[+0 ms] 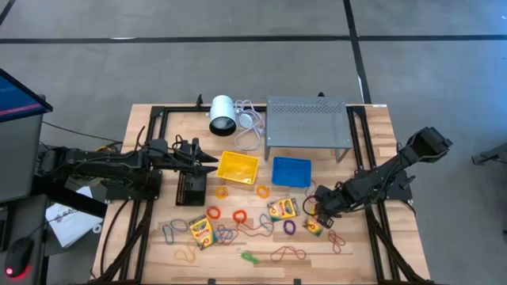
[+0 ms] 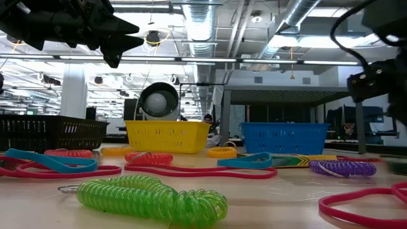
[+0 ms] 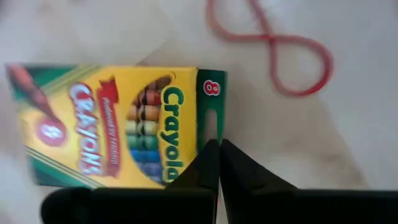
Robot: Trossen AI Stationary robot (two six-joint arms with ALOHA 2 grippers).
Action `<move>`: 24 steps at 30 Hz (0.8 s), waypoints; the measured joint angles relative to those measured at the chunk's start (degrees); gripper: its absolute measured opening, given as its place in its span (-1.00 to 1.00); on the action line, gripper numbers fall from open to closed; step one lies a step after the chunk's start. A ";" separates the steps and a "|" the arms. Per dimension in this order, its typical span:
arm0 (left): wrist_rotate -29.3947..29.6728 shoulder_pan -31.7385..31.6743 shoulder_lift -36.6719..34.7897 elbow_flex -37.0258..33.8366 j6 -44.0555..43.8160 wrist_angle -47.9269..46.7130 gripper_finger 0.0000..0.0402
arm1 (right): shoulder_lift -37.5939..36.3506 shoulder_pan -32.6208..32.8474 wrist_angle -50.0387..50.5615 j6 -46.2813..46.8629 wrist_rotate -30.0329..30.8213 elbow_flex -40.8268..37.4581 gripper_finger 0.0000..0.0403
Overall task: Pick & Place Office Desk Supplies
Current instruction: Put the right crayon box into the blue bin
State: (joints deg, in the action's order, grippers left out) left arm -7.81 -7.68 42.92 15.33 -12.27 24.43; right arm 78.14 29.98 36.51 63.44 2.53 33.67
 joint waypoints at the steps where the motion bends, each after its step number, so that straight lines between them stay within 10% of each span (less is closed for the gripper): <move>1: 0.00 0.02 0.00 0.00 0.00 0.00 -0.28 | -0.78 -0.05 0.00 0.13 -0.06 0.00 -0.99; 24: 0.02 0.00 0.00 0.00 -0.17 0.02 -0.28 | -25.58 -0.19 2.04 2.83 7.94 0.11 -1.00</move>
State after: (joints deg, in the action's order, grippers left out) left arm -7.79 -7.68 42.92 15.33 -12.45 24.45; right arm 52.57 29.79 38.55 66.27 10.47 33.78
